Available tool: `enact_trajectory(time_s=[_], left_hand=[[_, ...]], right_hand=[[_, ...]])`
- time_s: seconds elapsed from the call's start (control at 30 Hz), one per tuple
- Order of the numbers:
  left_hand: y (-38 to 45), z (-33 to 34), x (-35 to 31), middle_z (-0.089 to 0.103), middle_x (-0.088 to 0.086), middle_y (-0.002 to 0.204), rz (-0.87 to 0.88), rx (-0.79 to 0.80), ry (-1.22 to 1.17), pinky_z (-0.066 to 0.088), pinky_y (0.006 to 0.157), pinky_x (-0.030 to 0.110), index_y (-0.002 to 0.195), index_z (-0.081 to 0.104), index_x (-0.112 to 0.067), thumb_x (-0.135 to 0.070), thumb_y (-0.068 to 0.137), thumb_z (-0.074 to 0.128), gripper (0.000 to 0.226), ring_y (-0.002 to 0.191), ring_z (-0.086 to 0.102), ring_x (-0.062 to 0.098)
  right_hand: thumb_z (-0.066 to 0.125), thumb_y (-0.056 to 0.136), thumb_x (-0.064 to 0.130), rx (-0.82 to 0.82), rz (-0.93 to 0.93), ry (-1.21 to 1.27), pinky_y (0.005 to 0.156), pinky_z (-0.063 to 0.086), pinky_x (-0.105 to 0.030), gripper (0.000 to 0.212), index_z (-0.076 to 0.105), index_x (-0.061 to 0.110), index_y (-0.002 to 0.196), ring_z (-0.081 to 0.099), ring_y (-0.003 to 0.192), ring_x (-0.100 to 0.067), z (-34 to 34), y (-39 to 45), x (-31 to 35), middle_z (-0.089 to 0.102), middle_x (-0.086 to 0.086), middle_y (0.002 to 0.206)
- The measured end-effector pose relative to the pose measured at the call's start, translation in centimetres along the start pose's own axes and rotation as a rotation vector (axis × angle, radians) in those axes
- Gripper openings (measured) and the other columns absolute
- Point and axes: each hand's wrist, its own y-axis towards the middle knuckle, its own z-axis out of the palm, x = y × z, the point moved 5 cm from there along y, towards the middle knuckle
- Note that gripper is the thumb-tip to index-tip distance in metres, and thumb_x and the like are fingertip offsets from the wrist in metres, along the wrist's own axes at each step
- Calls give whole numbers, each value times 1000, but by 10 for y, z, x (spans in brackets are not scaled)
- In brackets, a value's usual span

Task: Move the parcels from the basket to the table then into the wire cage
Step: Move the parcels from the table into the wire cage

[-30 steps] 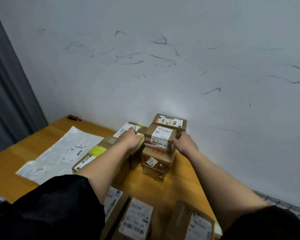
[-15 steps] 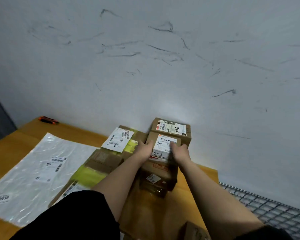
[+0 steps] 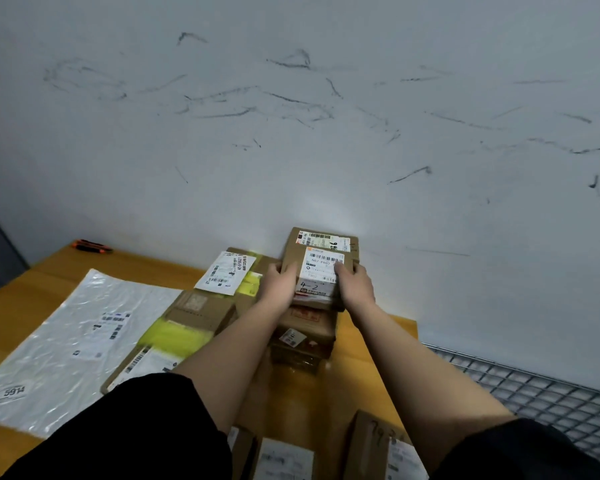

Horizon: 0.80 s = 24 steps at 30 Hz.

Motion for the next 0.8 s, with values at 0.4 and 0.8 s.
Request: enact_trajectory(time_s=[0.4,0.8], left_hand=[[-169,115,-26,48,9,136,229,31,-16,40,106,43,138,42,-27,-52,89,51,56,119,52,29],[-295,287,53,60,8,126,64,338,-46,46,100,42,132,42,-22,-60,66,58,78,110,60,27]], right_hand=[[60,76,55,66,-117,268,95,51,-43,71,36,30,138,61,111,-25,-192,-101,-28,59,-3,127],[61,90,42,-4,120,207,84,55,-39,60,37,11,135,61,108,-26,-384,-157,-175,57,-10,127]])
